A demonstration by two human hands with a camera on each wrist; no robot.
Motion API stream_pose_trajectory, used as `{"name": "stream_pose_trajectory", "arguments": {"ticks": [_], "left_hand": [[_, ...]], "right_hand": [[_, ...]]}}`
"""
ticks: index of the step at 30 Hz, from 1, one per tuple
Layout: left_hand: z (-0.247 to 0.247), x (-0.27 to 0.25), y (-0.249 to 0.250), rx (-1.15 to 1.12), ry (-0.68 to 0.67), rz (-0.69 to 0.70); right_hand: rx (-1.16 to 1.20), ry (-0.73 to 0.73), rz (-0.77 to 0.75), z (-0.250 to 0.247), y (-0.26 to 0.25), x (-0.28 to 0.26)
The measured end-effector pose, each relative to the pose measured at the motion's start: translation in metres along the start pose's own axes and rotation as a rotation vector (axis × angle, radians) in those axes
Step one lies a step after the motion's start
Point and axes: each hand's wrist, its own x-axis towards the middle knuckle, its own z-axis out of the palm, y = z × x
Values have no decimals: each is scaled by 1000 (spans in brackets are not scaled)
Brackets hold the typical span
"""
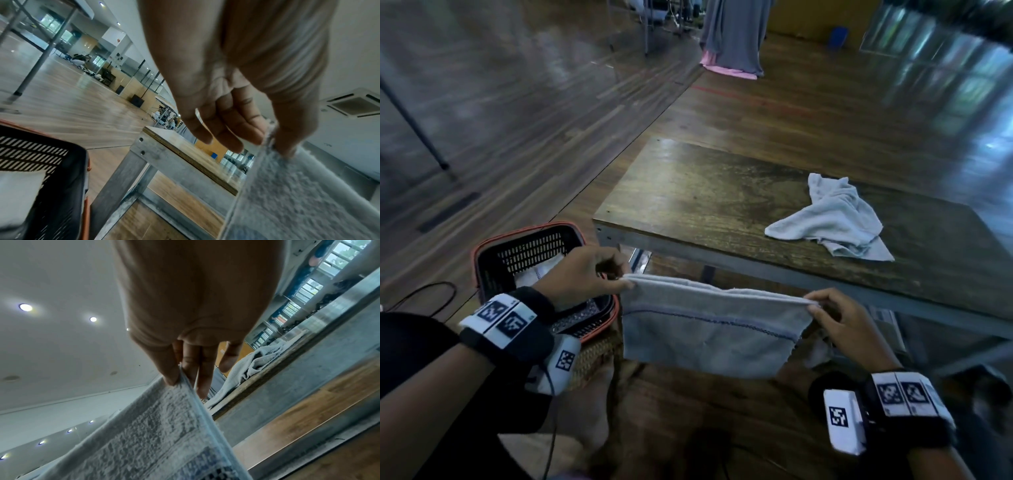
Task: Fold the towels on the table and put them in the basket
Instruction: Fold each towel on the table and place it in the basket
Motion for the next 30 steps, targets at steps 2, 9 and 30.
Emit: {"name": "stream_pose_trajectory", "arguments": {"ticks": [2, 9, 30], "left_hand": [[0, -8, -4, -70, -92, -16], [8, -18, -14, -205, -156, -90], [-64, 74, 44, -7, 202, 136]], "right_hand": [[5, -4, -5, -2, -2, -6], [-52, 4, -1, -4, -14, -14], [-301, 183, -138, -72, -70, 89]]}}
